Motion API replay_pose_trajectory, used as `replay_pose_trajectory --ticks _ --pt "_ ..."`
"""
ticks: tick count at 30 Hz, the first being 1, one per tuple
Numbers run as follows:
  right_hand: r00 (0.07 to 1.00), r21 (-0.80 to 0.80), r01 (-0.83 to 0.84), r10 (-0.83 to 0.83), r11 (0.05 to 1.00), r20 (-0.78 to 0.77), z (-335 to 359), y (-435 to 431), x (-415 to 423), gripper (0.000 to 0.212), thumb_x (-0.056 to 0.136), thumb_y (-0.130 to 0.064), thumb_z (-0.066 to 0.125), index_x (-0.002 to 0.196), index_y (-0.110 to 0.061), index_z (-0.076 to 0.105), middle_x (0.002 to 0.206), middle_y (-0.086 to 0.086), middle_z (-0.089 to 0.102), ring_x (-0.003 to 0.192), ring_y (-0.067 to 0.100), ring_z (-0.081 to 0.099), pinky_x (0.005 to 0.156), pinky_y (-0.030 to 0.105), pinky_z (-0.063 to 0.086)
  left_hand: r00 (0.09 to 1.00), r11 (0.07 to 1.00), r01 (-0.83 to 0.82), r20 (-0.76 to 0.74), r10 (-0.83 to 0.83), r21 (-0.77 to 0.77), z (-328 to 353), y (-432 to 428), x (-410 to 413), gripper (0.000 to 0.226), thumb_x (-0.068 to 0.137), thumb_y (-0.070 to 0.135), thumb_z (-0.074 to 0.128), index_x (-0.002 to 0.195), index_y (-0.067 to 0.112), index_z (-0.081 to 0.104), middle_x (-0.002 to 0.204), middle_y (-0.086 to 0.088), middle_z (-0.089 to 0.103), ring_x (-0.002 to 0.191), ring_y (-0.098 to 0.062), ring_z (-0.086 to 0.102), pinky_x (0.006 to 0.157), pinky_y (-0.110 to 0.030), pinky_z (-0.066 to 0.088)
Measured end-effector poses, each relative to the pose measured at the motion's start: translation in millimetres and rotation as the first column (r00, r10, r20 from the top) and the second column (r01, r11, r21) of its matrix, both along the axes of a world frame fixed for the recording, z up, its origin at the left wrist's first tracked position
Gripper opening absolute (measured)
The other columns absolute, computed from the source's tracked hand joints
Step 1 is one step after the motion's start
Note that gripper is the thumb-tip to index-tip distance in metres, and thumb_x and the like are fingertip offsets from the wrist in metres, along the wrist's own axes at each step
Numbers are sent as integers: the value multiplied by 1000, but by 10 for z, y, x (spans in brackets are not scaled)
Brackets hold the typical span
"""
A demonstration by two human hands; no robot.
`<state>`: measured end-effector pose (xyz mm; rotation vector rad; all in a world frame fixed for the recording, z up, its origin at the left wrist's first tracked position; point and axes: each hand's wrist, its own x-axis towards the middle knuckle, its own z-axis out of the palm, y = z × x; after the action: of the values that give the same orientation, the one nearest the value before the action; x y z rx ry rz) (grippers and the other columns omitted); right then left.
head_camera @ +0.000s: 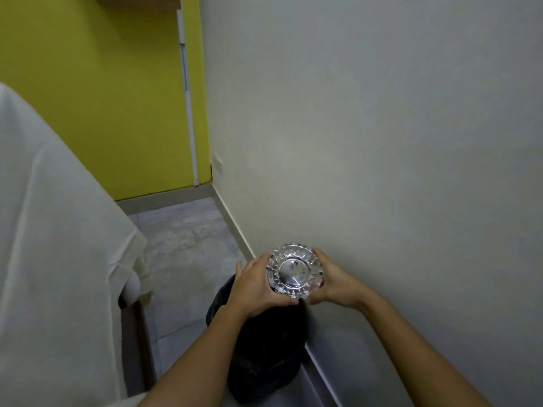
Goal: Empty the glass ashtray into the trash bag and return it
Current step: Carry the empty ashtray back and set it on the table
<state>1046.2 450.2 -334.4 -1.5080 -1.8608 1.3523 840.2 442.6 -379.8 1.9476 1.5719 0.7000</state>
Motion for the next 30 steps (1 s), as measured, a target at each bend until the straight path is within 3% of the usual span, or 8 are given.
replay_pose_trajectory --ticks 2,6,8,14,16,19,24,30 --pt "995 105 -12 1 994 103 579 25 -19 92 55 8 83 123 -27 32 114 -10 55 99 3 59 83 10 47 1000 1000 -7 4 7 27 599 -6 15 119 40 77 72 143 30 35 143 12 47 138 -13 36 120 -47 2" --pt "975 234 -59 6 970 224 1696 50 -149 109 43 -29 88 137 -15 35 133 4 51 119 18 53 102 35 46 999 995 -54 12 53 82 1713 -15 -117 114 51 65 83 146 25 33 149 8 39 146 -14 22 120 -43 0" --pt "965 261 -99 29 960 259 2296 63 -265 121 40 -41 86 142 -12 29 140 5 46 124 18 50 106 36 43 996 992 -71 -38 75 100 2290 -51 -243 123 52 68 80 150 19 25 157 4 28 150 -15 9 120 -45 -4" --pt "963 349 -226 156 909 218 4039 34 -1053 97 54 -5 90 136 -9 38 126 -2 52 117 10 51 90 -1 35 974 974 -170 -122 189 147 3967 -220 -1074 131 51 78 72 154 18 16 163 6 9 151 -12 -5 119 -51 -10" --pt "955 398 -270 191 877 227 4403 -35 -1449 99 54 -10 91 137 -10 38 127 -2 53 118 10 50 94 3 35 962 967 -194 -161 220 165 4355 -348 -1475 130 52 79 70 154 19 16 164 6 4 150 -13 -8 118 -52 -11" --pt "938 447 -330 235 831 254 4704 -125 -2047 102 48 -31 91 136 -19 40 131 0 56 120 15 53 105 31 42 940 952 -238 -202 276 194 4722 -577 -2051 128 54 78 70 154 19 17 164 7 2 150 -14 -10 119 -52 -11" --pt "900 487 -434 340 758 273 4842 -488 -3306 97 53 -23 91 136 -20 40 117 -11 54 112 9 53 89 16 38 889 914 -365 -223 399 177 4892 -1201 -3187 125 55 75 73 153 19 18 163 8 4 150 -14 -9 119 -51 -12" --pt "848 399 -529 489 749 207 4533 -1176 -5103 94 55 -19 90 135 -23 41 113 -14 54 109 9 53 84 18 40 806 873 -477 -347 479 98 4773 -2156 -4868 124 56 74 72 153 19 17 163 8 3 150 -15 -11 119 -53 -11"
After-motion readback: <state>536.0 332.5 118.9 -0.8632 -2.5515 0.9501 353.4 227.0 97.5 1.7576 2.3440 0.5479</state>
